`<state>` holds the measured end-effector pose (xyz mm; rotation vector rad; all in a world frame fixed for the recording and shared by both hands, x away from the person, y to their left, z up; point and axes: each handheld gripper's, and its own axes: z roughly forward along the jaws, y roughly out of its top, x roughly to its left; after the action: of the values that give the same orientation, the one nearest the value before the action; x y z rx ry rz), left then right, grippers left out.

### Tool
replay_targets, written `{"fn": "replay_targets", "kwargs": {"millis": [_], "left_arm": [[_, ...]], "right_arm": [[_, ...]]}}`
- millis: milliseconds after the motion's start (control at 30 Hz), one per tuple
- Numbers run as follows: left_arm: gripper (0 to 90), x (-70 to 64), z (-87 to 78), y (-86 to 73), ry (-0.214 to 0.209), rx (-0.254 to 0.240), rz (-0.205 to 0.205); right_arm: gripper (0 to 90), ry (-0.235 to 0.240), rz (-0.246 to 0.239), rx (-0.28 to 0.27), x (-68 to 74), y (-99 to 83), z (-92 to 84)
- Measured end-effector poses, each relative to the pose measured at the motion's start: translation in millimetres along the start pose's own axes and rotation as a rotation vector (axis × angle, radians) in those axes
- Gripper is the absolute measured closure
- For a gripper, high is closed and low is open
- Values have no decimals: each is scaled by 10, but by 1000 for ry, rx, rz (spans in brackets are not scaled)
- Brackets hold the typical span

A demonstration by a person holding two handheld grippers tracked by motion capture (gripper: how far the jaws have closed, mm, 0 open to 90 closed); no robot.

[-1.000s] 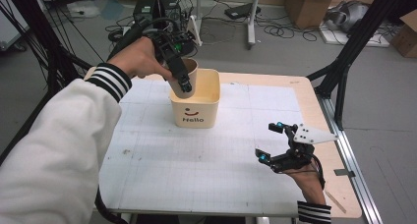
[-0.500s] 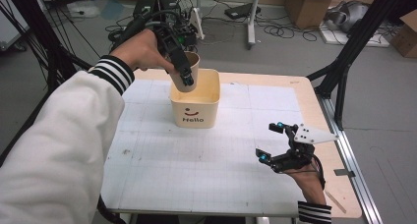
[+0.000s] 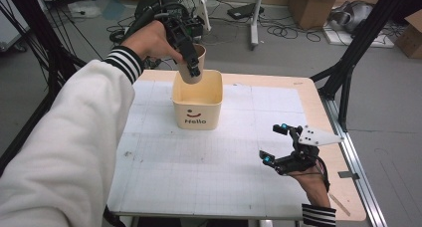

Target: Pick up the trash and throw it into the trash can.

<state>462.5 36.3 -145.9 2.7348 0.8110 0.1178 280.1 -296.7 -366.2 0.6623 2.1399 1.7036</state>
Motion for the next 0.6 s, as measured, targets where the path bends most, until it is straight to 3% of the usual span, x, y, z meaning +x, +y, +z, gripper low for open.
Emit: {"fn": "replay_targets", "kwargs": {"millis": [267, 400, 600], "left_arm": [[348, 81, 21, 169, 6, -9, -3], [348, 141, 83, 196, 11, -2, -2], [349, 238, 107, 196, 12, -30, -23]], "right_arm": [[4, -3, 2, -1, -11, -4, -14], [4, -1, 0, -4, -5, 2, -16], [4, -4, 2, -4, -6, 2, -26]]}}
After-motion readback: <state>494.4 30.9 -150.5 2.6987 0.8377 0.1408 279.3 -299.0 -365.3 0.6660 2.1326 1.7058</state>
